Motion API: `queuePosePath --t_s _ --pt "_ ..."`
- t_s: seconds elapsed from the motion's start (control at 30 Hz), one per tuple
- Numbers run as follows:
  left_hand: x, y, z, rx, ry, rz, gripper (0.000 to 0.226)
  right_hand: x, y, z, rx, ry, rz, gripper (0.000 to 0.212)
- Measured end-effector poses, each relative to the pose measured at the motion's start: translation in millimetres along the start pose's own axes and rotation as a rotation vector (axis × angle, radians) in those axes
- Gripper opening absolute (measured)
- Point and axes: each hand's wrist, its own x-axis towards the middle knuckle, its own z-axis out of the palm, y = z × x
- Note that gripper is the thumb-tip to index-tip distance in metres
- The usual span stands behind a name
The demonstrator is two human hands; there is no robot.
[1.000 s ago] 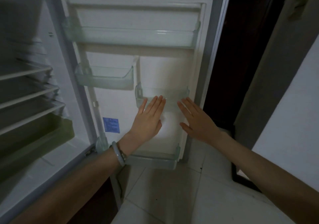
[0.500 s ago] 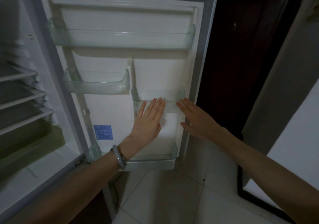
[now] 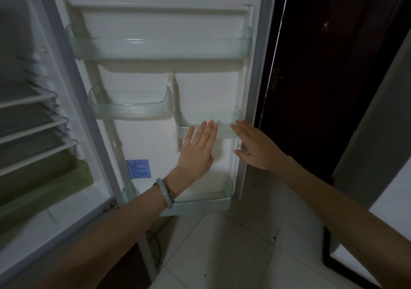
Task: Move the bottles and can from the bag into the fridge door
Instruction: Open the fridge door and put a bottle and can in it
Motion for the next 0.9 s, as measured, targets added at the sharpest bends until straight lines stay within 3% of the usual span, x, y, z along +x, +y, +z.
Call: queuePosePath --t_s 0.53,0.9 --pt "45 -1 22 0.078 -0.133 -0.053 0.082 47 31 15 0.038 -0.093 0.104 0.082" --pt "45 -1 34 0.132 -0.114 -0.066 0.087 47 36 26 0.028 -0.063 0.077 0.081"
